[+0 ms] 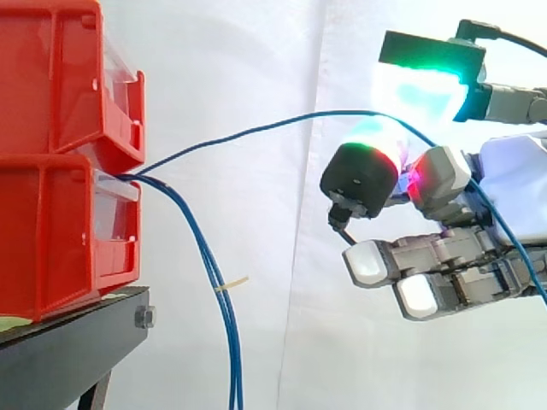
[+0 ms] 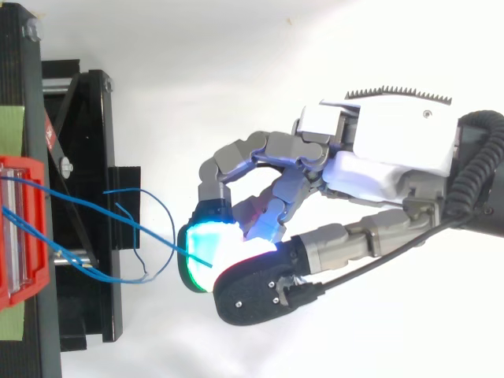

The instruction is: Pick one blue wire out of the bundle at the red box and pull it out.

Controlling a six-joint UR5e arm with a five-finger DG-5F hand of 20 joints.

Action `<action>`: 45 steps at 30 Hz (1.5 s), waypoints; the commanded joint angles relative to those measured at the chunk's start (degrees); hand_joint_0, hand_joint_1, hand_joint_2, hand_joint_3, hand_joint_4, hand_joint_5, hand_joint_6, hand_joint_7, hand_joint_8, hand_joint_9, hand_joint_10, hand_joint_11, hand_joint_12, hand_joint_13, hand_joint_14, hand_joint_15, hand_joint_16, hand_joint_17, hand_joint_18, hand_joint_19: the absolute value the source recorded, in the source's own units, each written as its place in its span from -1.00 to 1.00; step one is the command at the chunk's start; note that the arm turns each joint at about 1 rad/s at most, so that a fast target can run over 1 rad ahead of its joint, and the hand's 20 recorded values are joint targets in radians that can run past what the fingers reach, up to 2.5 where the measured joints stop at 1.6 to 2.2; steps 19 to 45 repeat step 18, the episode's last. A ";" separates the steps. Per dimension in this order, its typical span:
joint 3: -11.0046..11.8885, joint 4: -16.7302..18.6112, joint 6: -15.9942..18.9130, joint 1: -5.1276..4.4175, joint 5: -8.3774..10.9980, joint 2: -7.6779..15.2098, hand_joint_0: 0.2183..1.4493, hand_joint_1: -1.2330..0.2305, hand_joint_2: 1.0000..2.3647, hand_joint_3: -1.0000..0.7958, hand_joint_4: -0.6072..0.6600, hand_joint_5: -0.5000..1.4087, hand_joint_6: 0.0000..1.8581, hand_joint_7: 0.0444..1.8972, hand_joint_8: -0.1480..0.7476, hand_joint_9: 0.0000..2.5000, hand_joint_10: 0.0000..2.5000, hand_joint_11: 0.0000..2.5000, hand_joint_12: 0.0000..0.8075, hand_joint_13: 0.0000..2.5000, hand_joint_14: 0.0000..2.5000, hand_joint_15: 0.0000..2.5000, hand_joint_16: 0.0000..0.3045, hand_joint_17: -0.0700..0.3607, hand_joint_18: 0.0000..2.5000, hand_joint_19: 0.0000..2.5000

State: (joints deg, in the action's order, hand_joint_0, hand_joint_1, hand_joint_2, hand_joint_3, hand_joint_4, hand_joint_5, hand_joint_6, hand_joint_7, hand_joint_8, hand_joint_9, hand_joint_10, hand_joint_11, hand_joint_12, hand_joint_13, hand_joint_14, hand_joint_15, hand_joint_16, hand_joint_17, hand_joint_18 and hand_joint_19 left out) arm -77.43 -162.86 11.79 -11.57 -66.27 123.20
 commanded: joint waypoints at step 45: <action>0.00 0.00 -0.02 0.05 0.00 0.02 -0.40 -0.45 -0.99 0.19 -0.16 -0.53 -0.08 0.14 -0.06 -0.01 -0.99 -0.55 -0.03 -0.37 -0.99 -0.66 -0.59 -0.02 -0.45 -0.58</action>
